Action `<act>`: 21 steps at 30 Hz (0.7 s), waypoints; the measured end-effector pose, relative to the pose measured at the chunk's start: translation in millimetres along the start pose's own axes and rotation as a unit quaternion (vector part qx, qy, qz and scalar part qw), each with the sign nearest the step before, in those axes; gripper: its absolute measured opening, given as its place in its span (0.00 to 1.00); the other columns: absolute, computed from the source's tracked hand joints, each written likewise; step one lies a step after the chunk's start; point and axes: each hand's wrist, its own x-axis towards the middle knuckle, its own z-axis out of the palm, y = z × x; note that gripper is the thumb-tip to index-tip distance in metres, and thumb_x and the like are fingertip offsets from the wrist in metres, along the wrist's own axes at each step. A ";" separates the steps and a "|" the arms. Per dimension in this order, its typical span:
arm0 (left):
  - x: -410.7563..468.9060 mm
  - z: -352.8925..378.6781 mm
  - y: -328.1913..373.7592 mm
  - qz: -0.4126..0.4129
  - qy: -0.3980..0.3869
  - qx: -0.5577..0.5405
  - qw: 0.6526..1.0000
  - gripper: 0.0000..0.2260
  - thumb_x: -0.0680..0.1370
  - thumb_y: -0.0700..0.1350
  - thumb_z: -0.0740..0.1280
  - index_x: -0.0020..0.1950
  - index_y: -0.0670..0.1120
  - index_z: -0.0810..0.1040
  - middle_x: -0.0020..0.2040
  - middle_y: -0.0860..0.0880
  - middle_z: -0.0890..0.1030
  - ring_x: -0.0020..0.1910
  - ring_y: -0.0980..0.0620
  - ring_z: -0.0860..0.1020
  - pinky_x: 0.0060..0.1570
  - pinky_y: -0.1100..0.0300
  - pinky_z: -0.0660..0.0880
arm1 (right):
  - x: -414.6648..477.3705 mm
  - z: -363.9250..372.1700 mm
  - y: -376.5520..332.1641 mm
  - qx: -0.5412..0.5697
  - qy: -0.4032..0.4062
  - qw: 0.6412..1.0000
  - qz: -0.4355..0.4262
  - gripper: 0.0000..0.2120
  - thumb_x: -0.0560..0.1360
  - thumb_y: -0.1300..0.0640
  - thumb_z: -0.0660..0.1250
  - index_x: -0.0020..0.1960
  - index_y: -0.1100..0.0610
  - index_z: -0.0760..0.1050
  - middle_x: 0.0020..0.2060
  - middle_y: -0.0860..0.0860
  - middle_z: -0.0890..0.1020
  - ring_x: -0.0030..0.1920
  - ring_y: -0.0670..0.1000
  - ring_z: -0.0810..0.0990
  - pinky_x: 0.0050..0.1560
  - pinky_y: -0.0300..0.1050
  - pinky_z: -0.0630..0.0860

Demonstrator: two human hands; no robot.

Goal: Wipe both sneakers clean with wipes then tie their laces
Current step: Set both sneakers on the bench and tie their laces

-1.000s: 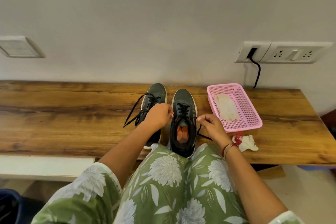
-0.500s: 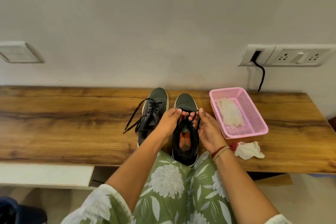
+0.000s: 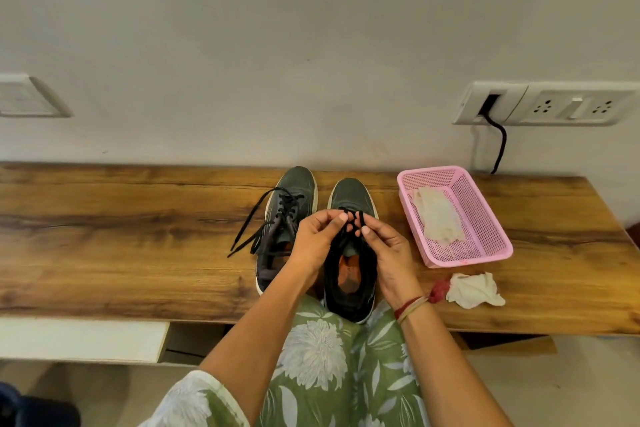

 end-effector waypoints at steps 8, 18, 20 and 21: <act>-0.6 12.5 -0.8 0.013 0.014 -0.059 0.998 0.04 0.76 0.37 0.68 0.44 0.42 0.82 0.36 0.49 0.82 0.37 0.55 0.79 0.46 0.60 0.78 | -2.4 2.9 2.5 0.048 0.051 0.997 -0.022 0.08 0.71 0.71 0.68 0.44 0.60 0.77 0.33 0.51 0.82 0.35 0.47 0.80 0.44 0.40 0.78; 0.0 2.3 -4.4 0.069 -0.041 0.080 0.994 0.11 0.78 0.30 0.63 0.57 0.40 0.78 0.50 0.42 0.83 0.48 0.57 0.81 0.54 0.63 0.76 | 5.1 2.1 6.0 0.096 0.071 0.993 -0.025 0.05 0.67 0.64 0.71 0.42 0.60 0.76 0.33 0.52 0.82 0.34 0.48 0.80 0.41 0.39 0.79; 1.3 2.3 -3.9 0.061 -0.052 0.067 0.994 0.08 0.78 0.30 0.63 0.54 0.41 0.76 0.42 0.48 0.84 0.41 0.59 0.81 0.49 0.66 0.76 | 7.5 2.2 7.7 0.090 0.077 0.993 -0.015 0.04 0.67 0.64 0.71 0.41 0.60 0.77 0.34 0.53 0.82 0.34 0.48 0.80 0.41 0.39 0.79; 2.6 1.4 -3.8 0.052 -0.056 0.060 0.995 0.08 0.78 0.32 0.63 0.52 0.43 0.73 0.39 0.50 0.84 0.40 0.58 0.81 0.49 0.65 0.77 | 8.5 1.9 9.1 0.087 0.081 0.993 -0.008 0.03 0.68 0.64 0.71 0.42 0.60 0.78 0.35 0.54 0.83 0.35 0.49 0.80 0.41 0.39 0.79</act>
